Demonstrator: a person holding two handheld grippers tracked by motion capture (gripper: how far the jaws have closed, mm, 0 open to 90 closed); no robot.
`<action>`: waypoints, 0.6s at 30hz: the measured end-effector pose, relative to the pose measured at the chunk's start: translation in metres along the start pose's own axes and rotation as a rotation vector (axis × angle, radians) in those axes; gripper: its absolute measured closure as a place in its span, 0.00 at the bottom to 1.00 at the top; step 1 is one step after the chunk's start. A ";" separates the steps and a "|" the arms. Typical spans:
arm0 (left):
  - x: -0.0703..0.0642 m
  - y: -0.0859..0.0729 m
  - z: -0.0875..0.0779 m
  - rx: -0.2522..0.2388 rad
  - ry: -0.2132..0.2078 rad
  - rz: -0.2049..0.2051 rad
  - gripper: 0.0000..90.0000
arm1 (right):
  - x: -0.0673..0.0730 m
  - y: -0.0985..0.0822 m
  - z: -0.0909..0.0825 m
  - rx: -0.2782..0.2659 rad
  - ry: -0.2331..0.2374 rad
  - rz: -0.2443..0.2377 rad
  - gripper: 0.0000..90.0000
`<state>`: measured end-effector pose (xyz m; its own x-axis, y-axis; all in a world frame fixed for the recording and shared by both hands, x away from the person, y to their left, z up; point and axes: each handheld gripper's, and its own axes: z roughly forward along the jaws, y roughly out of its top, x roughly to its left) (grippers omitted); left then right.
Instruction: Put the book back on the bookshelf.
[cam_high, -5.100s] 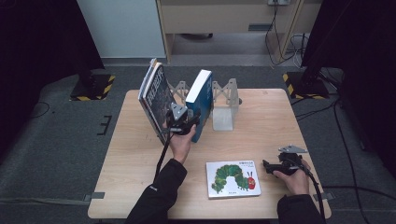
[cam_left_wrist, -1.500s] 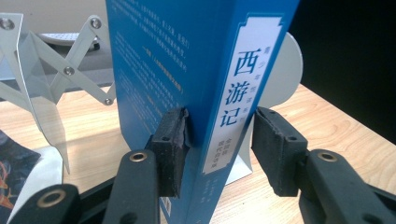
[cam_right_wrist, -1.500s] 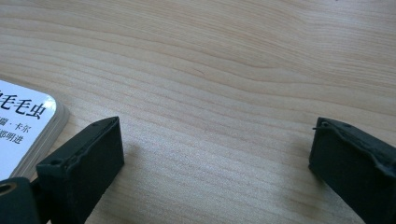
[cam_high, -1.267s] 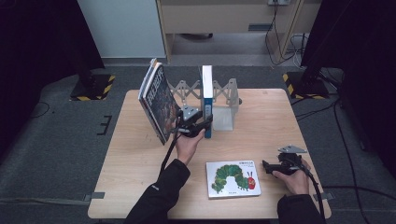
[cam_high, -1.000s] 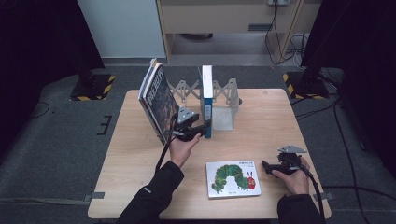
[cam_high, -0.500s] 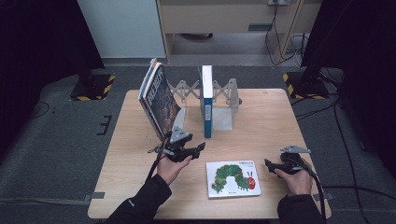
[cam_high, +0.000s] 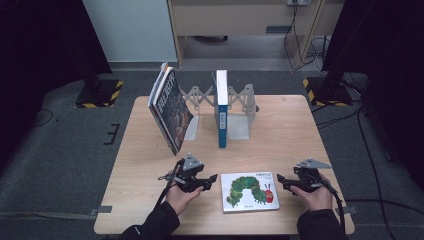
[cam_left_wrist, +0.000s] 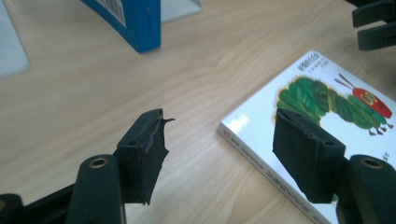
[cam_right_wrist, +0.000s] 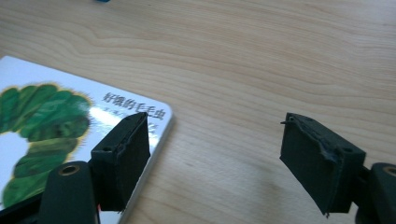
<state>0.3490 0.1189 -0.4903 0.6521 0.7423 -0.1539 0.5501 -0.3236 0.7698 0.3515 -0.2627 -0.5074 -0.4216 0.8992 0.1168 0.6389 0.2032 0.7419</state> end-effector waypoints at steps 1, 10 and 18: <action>-0.002 -0.002 0.003 0.014 0.003 0.008 0.37 | 0.002 0.000 0.000 -0.002 0.004 0.000 0.27; -0.015 -0.008 0.018 0.051 -0.045 0.010 0.36 | 0.020 -0.005 0.000 0.013 0.074 -0.008 0.29; -0.019 -0.013 0.029 0.079 -0.064 0.018 0.34 | 0.033 -0.011 0.007 0.058 0.120 -0.008 0.31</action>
<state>0.3445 0.0915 -0.5149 0.6933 0.6974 -0.1817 0.5756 -0.3841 0.7219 0.3348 -0.2322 -0.5158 -0.4985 0.8455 0.1914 0.6697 0.2354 0.7044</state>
